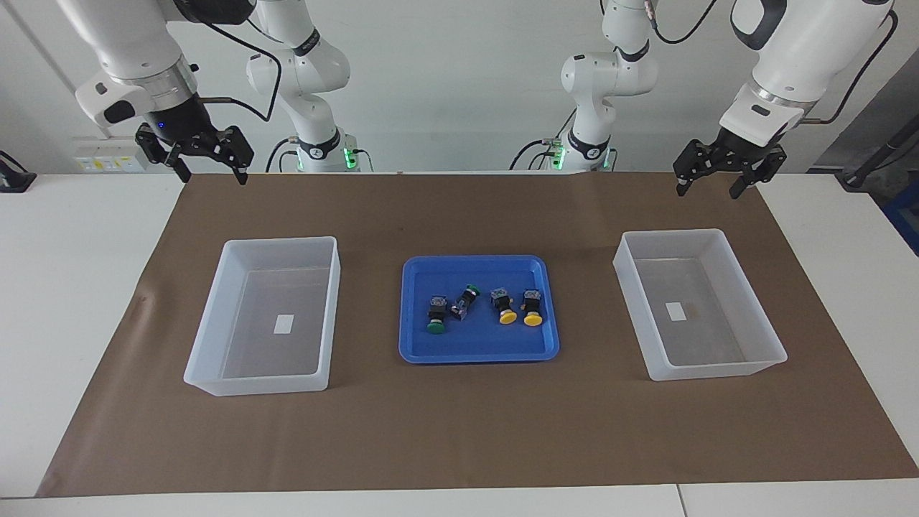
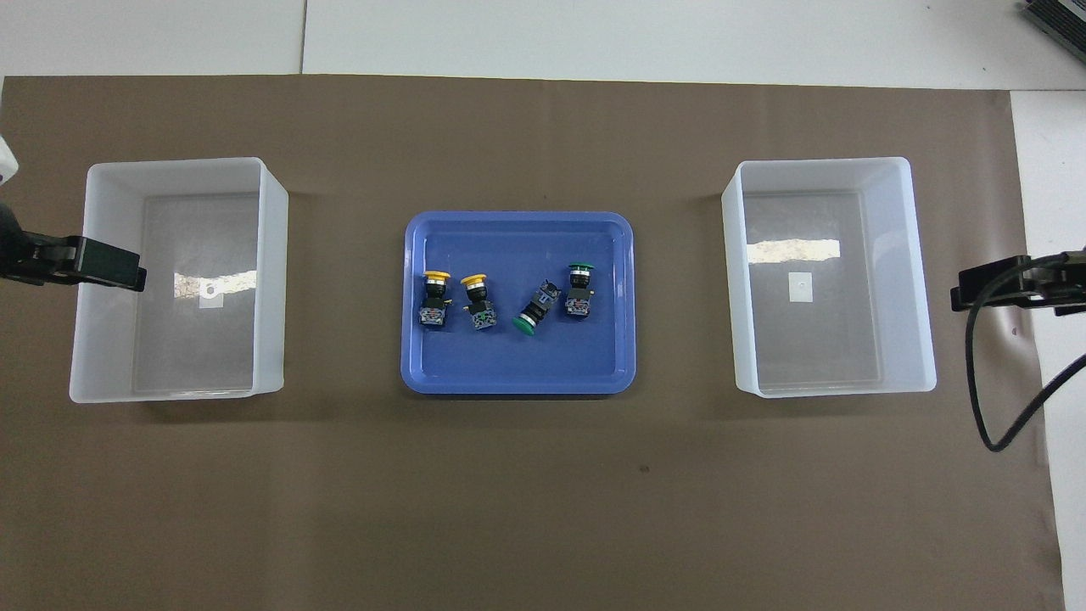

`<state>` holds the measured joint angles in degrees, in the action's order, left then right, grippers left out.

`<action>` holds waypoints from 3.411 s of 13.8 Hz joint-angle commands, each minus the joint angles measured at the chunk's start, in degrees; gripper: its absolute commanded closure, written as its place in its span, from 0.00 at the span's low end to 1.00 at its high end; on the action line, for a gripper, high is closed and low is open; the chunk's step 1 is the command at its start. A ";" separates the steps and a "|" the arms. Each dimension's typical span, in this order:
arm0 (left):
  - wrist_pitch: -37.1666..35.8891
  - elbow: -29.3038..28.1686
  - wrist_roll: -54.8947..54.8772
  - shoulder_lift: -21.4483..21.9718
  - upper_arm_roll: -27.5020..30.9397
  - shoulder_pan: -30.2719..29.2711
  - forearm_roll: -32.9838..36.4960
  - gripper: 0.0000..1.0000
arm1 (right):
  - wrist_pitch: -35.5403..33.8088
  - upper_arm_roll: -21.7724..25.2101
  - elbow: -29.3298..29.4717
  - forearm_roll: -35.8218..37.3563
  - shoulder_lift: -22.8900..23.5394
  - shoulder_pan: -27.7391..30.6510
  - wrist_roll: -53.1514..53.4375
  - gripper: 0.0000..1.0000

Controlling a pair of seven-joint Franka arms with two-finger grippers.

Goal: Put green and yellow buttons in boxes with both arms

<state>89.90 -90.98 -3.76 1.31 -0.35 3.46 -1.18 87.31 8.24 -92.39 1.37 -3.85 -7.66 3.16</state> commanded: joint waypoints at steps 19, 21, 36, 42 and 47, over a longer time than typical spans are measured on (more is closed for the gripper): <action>-2.54 2.30 -0.11 -0.25 0.00 -0.12 0.83 0.00 | 0.49 -0.77 -1.21 0.82 -1.42 3.18 -1.49 0.00; -2.62 2.30 -0.20 -0.25 0.00 -0.12 0.83 0.00 | 0.76 -1.47 -1.21 0.91 -1.33 4.31 -1.49 0.00; -2.45 1.78 -0.29 -0.16 0.00 -0.03 0.91 0.00 | 4.96 -7.00 -3.75 0.74 -0.71 3.73 5.77 0.00; -2.45 1.60 -0.29 0.01 0.00 -0.03 0.91 0.00 | 20.15 -7.36 -7.37 0.82 7.69 -5.75 21.50 0.00; -2.36 1.34 -0.37 0.10 0.00 -0.03 0.91 0.00 | 34.13 -7.36 -4.99 0.82 19.57 -15.87 39.88 0.00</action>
<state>88.27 -89.74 -3.76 1.29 -0.36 3.46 -1.18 118.33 0.79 -99.77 1.37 11.71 -21.24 37.91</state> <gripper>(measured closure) 0.000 0.000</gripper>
